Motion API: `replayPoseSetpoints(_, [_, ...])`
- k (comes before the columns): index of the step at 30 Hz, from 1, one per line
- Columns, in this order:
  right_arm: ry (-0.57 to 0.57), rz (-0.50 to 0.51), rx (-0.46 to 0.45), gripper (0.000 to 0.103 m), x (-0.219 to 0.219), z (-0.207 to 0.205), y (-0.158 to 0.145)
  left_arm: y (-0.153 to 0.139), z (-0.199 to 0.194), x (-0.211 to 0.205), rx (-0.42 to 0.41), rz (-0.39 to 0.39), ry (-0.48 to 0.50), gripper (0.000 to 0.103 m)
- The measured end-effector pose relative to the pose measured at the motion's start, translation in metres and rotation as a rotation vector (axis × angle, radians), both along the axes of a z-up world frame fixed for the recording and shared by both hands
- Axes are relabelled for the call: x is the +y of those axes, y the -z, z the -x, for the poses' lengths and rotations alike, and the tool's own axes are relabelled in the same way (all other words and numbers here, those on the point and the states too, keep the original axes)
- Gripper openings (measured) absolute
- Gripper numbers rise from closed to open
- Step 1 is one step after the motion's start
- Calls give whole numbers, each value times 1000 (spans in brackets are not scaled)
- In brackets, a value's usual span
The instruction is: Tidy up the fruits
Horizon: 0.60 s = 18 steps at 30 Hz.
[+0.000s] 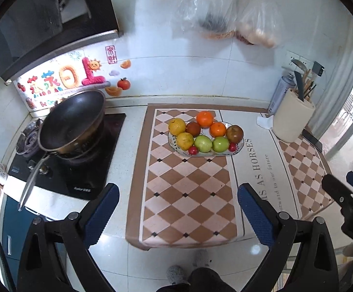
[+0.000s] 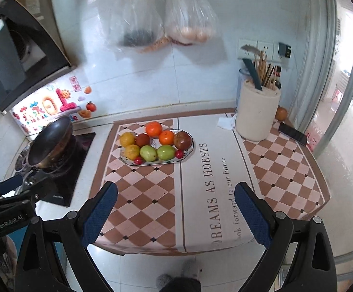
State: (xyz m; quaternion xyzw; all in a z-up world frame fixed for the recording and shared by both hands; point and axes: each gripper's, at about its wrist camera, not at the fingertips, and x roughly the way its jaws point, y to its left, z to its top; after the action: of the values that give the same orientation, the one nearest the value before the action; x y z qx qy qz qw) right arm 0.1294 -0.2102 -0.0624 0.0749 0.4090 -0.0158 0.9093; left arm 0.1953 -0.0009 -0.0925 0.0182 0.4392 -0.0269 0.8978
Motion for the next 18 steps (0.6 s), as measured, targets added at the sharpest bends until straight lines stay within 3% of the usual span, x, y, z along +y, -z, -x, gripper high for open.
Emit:
replayPoseSetpoints(8, [-50, 1, -58, 99, 8, 47, -38, -31, 51, -1, -68, -2, -4, 100])
replayPoseSetpoints(18, [-87, -13, -75, 99, 14, 68, -57, -42, 70, -2, -80, 9, -18, 100])
